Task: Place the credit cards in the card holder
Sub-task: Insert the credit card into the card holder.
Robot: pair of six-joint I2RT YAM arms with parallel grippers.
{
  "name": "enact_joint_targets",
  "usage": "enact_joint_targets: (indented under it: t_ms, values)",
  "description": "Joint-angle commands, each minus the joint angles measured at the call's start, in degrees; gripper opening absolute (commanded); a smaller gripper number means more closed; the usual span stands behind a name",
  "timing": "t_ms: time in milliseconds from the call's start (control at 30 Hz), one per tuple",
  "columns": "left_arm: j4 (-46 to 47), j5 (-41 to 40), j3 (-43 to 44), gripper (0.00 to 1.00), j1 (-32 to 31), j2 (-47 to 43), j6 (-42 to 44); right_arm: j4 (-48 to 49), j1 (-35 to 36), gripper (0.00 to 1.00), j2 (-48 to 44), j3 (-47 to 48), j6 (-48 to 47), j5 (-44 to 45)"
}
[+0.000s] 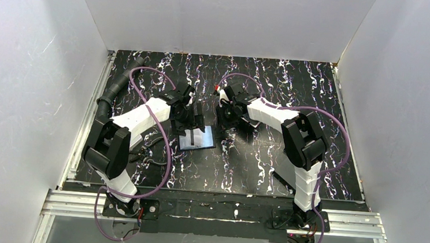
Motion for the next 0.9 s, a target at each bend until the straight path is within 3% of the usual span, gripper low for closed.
enact_joint_targets:
  t_ms: [0,867]
  values:
    - [-3.4,-1.3,2.1,0.78,0.5,-1.4,2.4,1.8,0.0,0.07,-0.4,-0.6,0.8,-2.1]
    - [4.8,8.0,0.8,0.77,0.1,7.2,-0.6,3.2,0.6,0.07,3.0,-1.4,2.1,-3.8]
